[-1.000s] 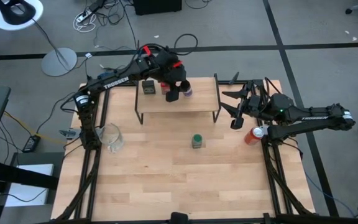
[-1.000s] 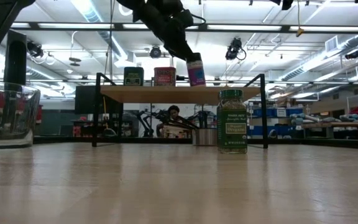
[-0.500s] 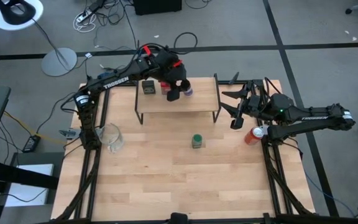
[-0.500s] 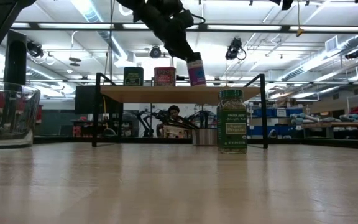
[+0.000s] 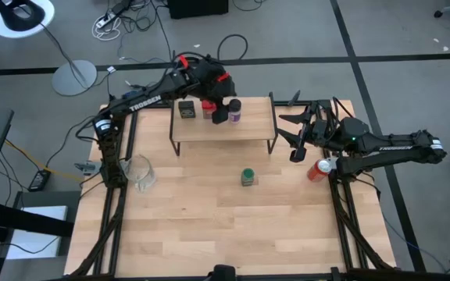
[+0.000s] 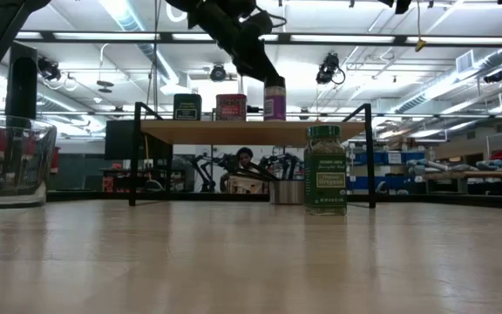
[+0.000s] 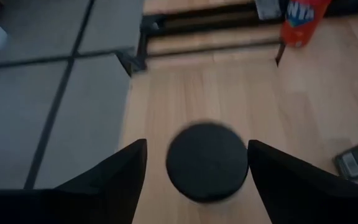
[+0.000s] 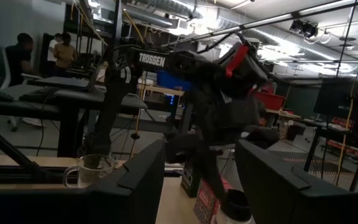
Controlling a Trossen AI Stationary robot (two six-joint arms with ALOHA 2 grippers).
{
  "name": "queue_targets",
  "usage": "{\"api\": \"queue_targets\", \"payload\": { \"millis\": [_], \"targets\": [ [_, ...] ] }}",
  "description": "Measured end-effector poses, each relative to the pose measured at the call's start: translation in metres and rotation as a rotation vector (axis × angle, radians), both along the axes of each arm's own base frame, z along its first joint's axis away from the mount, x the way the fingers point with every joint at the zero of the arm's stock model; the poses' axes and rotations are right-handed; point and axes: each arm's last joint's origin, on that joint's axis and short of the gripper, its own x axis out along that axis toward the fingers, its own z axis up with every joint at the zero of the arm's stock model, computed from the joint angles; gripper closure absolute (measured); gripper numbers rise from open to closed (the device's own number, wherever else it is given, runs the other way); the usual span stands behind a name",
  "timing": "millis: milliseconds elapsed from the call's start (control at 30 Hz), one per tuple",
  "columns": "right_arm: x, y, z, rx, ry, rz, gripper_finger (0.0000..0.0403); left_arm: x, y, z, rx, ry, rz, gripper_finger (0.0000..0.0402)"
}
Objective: Shelf spices
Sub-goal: Put the black seasoning bottle on the shelf
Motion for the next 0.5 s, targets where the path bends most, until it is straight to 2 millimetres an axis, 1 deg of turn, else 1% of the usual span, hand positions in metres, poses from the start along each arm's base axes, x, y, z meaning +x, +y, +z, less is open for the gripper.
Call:
{"api": "queue_targets", "payload": {
  "millis": [167,333,433,500],
  "targets": [
    [0.000,0.000,0.000,0.000,0.000,0.000,0.0208,-0.001,-0.001,0.023,0.031,-0.062,0.001,0.0120],
    [0.000,0.000,0.000,0.000,0.003,0.000,0.0209,-0.008,-0.008,0.047,0.030,-0.071,0.004,0.0122],
    [0.003,0.000,-0.003,0.001,0.024,-0.001,0.0213,-0.012,-0.017,0.057,0.046,-0.036,0.037,0.0142],
    [0.009,-0.001,-0.007,-0.005,0.051,-0.005,0.0223,-0.013,-0.024,0.065,0.092,-0.014,0.080,0.0168]
  ]
}}
